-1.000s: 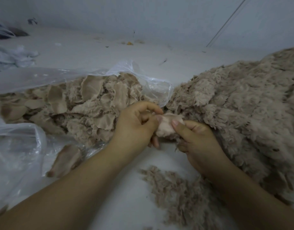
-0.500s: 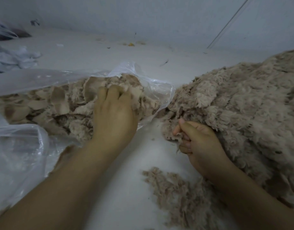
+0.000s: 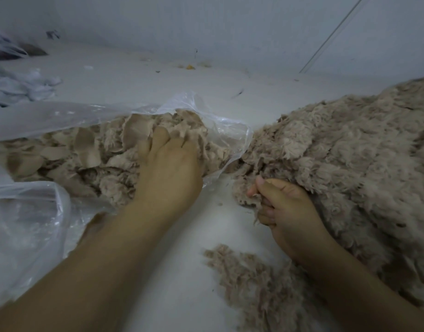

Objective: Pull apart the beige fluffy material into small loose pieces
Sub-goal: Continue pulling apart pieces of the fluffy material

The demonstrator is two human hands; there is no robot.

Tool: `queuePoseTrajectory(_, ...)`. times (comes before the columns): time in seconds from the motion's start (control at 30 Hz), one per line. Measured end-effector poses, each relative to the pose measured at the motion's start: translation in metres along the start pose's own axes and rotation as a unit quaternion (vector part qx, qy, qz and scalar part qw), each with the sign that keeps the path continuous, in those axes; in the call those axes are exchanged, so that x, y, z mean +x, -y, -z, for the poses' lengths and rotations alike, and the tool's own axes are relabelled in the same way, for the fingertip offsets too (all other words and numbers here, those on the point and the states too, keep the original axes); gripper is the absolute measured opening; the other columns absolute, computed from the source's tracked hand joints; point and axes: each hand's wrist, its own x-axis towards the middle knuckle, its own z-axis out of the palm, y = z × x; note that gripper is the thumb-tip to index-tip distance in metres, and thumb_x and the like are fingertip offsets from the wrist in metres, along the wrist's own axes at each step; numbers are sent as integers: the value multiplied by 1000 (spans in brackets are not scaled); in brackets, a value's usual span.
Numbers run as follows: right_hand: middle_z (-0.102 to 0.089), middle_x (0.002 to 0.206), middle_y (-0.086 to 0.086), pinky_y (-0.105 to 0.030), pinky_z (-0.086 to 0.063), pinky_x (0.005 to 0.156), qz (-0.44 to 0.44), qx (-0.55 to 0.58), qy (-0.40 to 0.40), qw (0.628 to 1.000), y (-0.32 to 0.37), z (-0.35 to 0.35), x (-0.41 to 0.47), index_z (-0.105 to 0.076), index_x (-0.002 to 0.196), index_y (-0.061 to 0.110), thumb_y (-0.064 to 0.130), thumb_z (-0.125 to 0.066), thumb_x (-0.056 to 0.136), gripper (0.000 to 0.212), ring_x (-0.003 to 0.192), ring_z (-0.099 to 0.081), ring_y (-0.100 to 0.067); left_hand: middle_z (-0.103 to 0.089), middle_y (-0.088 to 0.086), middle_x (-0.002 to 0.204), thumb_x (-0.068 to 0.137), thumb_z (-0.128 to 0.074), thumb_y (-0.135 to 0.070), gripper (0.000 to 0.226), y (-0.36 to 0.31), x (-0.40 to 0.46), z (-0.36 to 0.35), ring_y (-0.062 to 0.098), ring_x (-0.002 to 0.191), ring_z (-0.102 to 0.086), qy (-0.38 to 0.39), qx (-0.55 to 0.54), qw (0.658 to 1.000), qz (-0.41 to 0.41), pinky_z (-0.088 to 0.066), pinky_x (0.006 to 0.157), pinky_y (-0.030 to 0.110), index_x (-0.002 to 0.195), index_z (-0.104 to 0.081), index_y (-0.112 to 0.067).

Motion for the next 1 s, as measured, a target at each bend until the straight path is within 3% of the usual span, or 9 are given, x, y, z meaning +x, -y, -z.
queuePoseTrajectory(0.13, -31, 41, 10, -15, -22, 37, -2, 24, -1, 1000, -1, -1, 1, -69, 59, 20, 29, -51, 93, 40, 34, -21, -3, -44, 3, 78, 71, -50, -1, 21, 1, -3, -7, 31, 104, -35, 85, 16, 996, 28, -7, 69, 35, 74, -37, -17)
queuePoseTrajectory(0.3, -31, 44, 9, -15, -23, 36, -13, 28, -2, 1000, 2, -2, 0, -67, 57, 21, 23, -45, 102, 50, 35, -22, -2, -57, 14, 87, 72, -47, -7, 17, -27, -7, -2, 36, 92, -48, 24, -134, 986, -92, -39, 82, 51, 81, -61, -4)
queuePoseTrajectory(0.37, -33, 43, 9, -15, -24, 34, -16, 43, -5, 999, 3, -3, -1, -65, 57, 19, 21, -43, 102, 50, 34, -24, -1, -58, 6, 89, 75, -58, -12, 18, -43, -17, -4, 20, 90, -50, 116, -274, 945, -134, -43, 83, 39, 92, -64, -10)
queuePoseTrajectory(0.47, -36, 41, 9, -14, -26, 33, -18, 57, -13, 998, 5, -5, -3, -60, 67, 9, 19, -42, 102, 41, 33, -29, 0, -61, -4, 90, 75, -77, -22, 25, -58, -26, -12, 6, 83, -54, 216, -423, 875, -92, -45, 72, 23, 98, -66, -18)
queuePoseTrajectory(0.63, -46, 46, 8, -14, -35, 36, -19, 70, -21, 997, 8, -4, -3, -59, 85, 6, 13, -39, 104, 28, 36, -41, 0, -57, -6, 73, 82, -75, -17, 13, -55, -25, -22, 7, 71, -53, 196, -424, 881, -77, -42, 64, 20, 73, -68, -12)
queuePoseTrajectory(0.7, -41, 50, 6, -15, -30, 36, -22, 69, -21, 997, 7, -3, -2, -60, 90, 5, 12, -38, 104, 27, 38, -33, -2, -55, -8, 77, 82, -73, -11, 12, -53, -25, -22, 3, 74, -51, 168, -429, 884, -74, -40, 68, 16, 74, -64, -12)
queuePoseTrajectory(0.8, -37, 52, 4, -16, -27, 36, -25, 62, -22, 998, 6, -3, -1, -61, 94, 6, 12, -37, 104, 27, 40, -27, -3, -48, -12, 77, 78, -75, -14, 25, -53, -24, -23, -4, 69, -49, 163, -445, 880, -28, -35, 58, 10, 92, -55, -20)
queuePoseTrajectory(0.9, -37, 51, 5, -16, -25, 36, -20, 69, -26, 997, 6, -3, 0, -58, 98, 8, 10, -36, 104, 23, 40, -26, -4, -50, -12, 82, 79, -70, -13, 32, -55, -22, -28, -1, 71, -50, 193, -426, 882, -54, -39, 58, 15, 107, -56, -19)
queuePoseTrajectory(1.0, -35, 52, 3, -17, -24, 36, -21, 75, -29, 997, 5, -3, 1, -57, 98, 9, 9, -36, 104, 21, 40, -26, -4, -62, 5, 91, 81, -62, 1, 18, -56, -19, -32, 16, 85, -57, 191, -411, 888, -76, -49, 75, 35, 95, -70, -6)
